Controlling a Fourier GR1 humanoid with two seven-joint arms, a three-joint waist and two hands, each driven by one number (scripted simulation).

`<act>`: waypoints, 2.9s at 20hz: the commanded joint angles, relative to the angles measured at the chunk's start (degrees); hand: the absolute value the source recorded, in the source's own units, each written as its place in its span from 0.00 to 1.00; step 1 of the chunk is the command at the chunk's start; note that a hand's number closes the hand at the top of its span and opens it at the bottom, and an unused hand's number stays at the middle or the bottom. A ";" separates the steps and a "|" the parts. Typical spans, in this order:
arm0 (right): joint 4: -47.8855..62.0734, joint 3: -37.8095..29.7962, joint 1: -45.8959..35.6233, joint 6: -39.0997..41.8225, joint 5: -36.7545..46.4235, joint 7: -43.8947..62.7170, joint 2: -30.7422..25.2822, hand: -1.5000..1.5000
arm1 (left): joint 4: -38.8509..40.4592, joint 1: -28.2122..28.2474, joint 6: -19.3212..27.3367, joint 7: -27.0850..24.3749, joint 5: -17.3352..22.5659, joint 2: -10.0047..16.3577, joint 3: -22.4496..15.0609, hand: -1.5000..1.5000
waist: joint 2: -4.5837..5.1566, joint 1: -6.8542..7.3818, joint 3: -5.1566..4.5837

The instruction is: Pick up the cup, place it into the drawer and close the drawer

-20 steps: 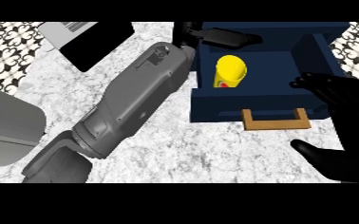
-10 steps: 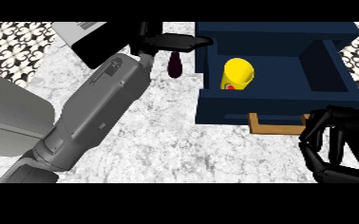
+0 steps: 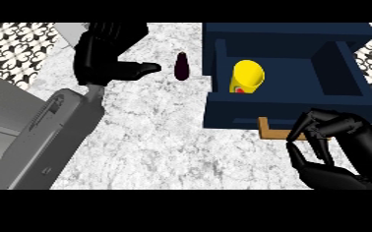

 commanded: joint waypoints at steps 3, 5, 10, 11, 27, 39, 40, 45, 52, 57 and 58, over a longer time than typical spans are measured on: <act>6.82 3.05 -3.15 0.79 12.22 -5.94 -3.68 1.00 | -11.02 13.63 -3.36 -0.86 0.92 4.98 1.68 0.00 | 0.20 0.67 0.02; 3.59 7.61 -1.65 0.62 19.72 -8.45 -5.81 1.00 | -9.33 14.03 -5.88 -0.85 1.52 6.02 2.61 0.00 | 0.18 0.00 -0.01; 14.79 10.86 -5.53 -4.33 30.50 -13.63 -6.19 1.00 | -14.29 22.90 -10.55 -2.21 2.56 9.35 5.31 0.00 | 0.36 0.11 0.02; 16.47 14.31 -3.83 -7.15 34.90 -15.29 -4.79 1.00 | -13.57 22.18 -9.50 -2.66 1.52 8.79 5.73 0.00 | 0.41 -0.36 0.03; 58.87 11.89 -22.41 -17.97 46.63 -25.17 2.18 0.00 | -12.12 32.04 -24.39 -3.08 0.67 9.60 16.50 0.00 | 0.55 -0.95 0.02; 92.21 0.22 -46.49 -17.80 42.87 -36.86 -0.11 0.00 | -13.06 33.53 -28.82 -1.18 0.82 9.29 19.92 0.00 | 1.08 0.70 0.11; 95.45 0.24 -46.52 -20.35 43.72 -38.08 0.78 0.00 | -9.13 32.51 -30.25 -3.95 -1.17 7.51 19.23 0.00 | 1.24 0.48 0.09; 101.81 -0.89 -50.93 -19.56 44.33 -38.95 -1.72 0.00 | -11.66 34.24 -32.40 -2.16 0.74 9.25 20.56 0.00 | 1.70 2.24 0.14; 105.29 -3.09 -55.80 -17.29 42.99 -40.97 -5.73 0.00 | -9.69 31.37 -29.71 -3.57 -3.35 5.70 17.85 0.00 | 2.30 2.62 0.18; 106.97 -2.79 -55.43 -17.96 43.46 -42.64 -6.47 0.00 | -9.89 31.17 -30.20 -4.74 -3.87 5.41 18.20 0.00 | 2.71 3.70 0.21; 107.26 -3.00 -58.08 -15.22 43.24 -41.16 -7.40 0.00 | -9.68 30.15 -29.36 -3.76 -4.34 5.50 17.85 0.00 | 2.54 3.36 0.18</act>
